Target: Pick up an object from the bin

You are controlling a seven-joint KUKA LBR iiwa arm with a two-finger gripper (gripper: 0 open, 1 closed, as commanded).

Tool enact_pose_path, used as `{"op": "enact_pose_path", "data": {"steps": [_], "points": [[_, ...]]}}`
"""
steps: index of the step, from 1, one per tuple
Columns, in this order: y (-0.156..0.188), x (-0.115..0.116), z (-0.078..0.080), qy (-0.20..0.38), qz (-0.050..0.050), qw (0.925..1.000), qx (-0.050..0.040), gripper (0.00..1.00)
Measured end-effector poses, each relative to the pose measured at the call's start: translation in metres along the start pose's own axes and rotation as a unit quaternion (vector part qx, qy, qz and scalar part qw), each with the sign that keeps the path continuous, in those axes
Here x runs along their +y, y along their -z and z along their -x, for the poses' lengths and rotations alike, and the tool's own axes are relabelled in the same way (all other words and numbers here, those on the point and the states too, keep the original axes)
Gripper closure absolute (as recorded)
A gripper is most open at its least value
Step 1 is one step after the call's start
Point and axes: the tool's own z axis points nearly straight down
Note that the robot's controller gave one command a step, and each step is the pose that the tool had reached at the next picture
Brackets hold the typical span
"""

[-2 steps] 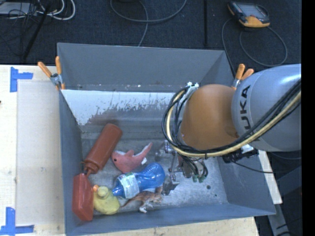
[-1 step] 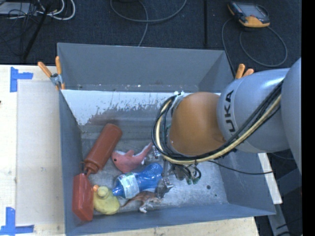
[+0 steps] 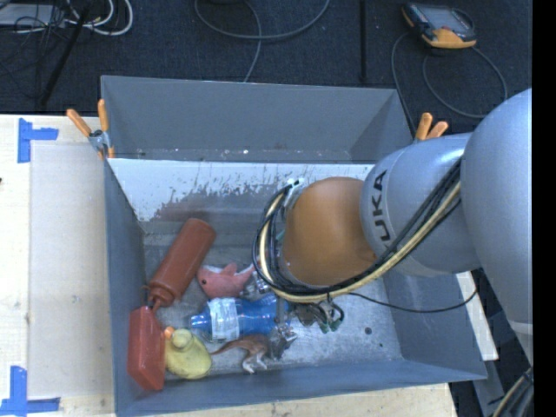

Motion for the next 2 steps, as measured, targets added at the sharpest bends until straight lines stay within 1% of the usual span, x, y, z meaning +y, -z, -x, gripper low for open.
{"op": "enact_pose_path", "data": {"steps": [1, 2], "points": [[0.028, 0.008, 0.014, 0.028, -0.001, 0.9996, -0.0032, 0.00], [-0.001, 0.013, -0.002, 0.062, -0.004, 0.9979, -0.0169, 0.00]]}}
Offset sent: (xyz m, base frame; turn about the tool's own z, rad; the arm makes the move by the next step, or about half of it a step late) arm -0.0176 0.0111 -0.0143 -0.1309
